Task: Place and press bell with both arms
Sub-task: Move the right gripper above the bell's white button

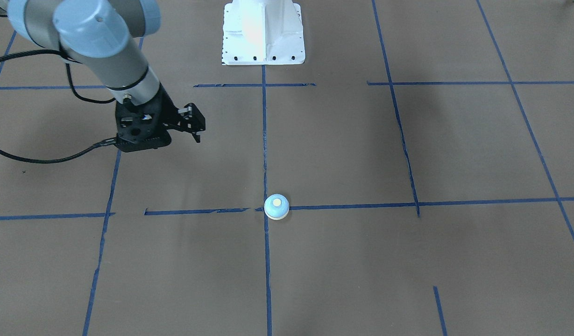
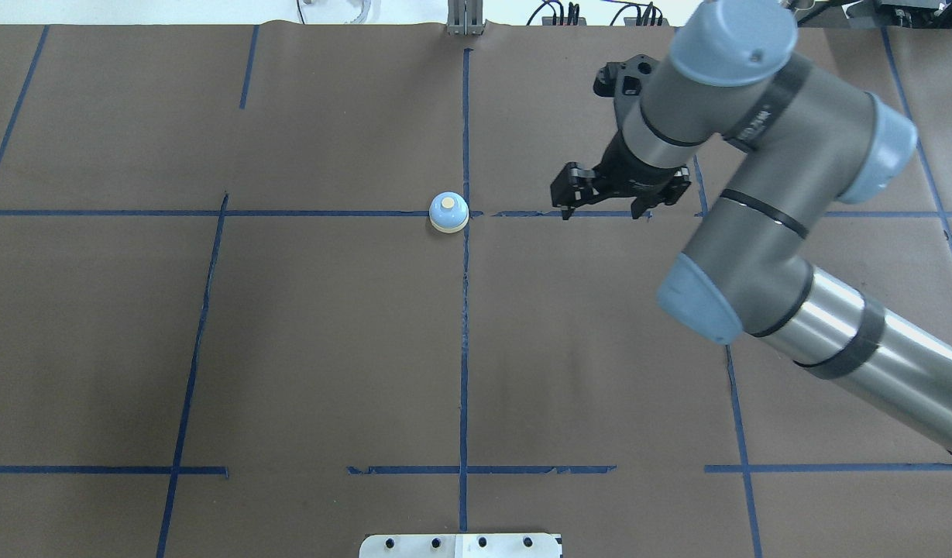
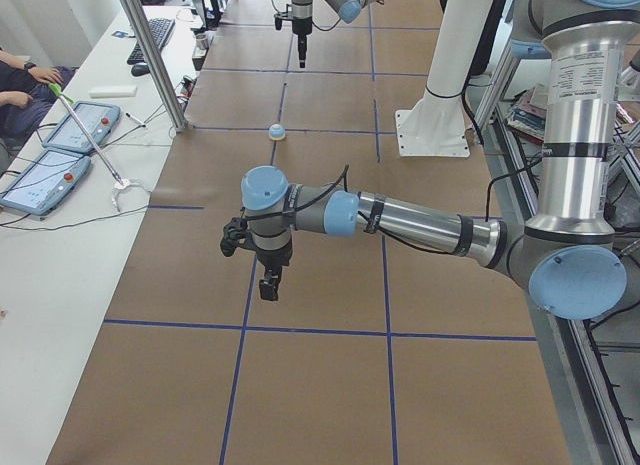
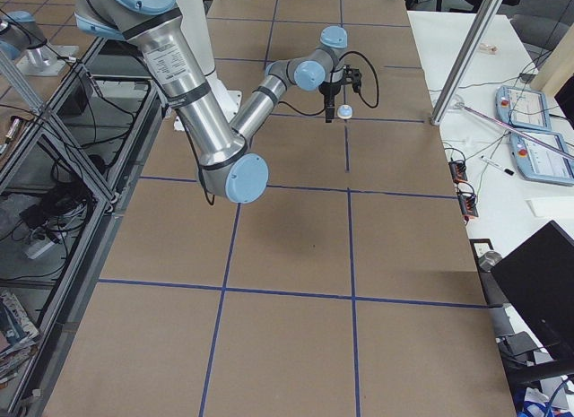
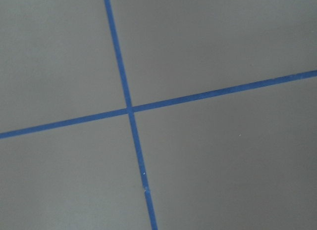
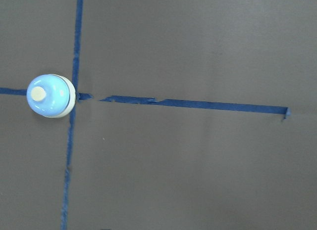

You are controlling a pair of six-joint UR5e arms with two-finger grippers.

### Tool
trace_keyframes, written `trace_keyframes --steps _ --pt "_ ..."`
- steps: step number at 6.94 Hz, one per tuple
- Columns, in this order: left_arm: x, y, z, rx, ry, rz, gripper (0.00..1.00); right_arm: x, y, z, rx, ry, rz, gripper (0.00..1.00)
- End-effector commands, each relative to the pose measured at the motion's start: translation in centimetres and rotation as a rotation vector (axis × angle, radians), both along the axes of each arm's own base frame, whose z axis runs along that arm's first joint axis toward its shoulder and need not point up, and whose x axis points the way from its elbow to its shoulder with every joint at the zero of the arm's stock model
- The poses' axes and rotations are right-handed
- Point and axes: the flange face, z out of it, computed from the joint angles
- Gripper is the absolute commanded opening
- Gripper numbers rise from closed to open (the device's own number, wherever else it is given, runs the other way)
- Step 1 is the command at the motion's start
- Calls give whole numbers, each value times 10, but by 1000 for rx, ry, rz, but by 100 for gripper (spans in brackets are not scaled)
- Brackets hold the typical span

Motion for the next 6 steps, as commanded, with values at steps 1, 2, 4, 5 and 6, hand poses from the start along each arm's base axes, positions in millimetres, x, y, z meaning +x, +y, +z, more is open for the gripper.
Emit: trace_keyframes --steps 1,2,4,5,6 --pt "-9 42 44 -64 -3 3 100 -87 -39 -59 -62 43 41 86" --pt "-10 47 47 -63 -2 3 100 -115 -62 -75 -72 46 49 65" --pt "-15 65 46 -71 16 -9 100 -164 -93 -87 -128 36 93 14" --pt "-13 70 44 -77 57 -8 100 -171 -89 -85 -130 41 84 13" --pt "-12 70 43 -79 62 -7 100 -176 -87 -85 -128 44 78 13"
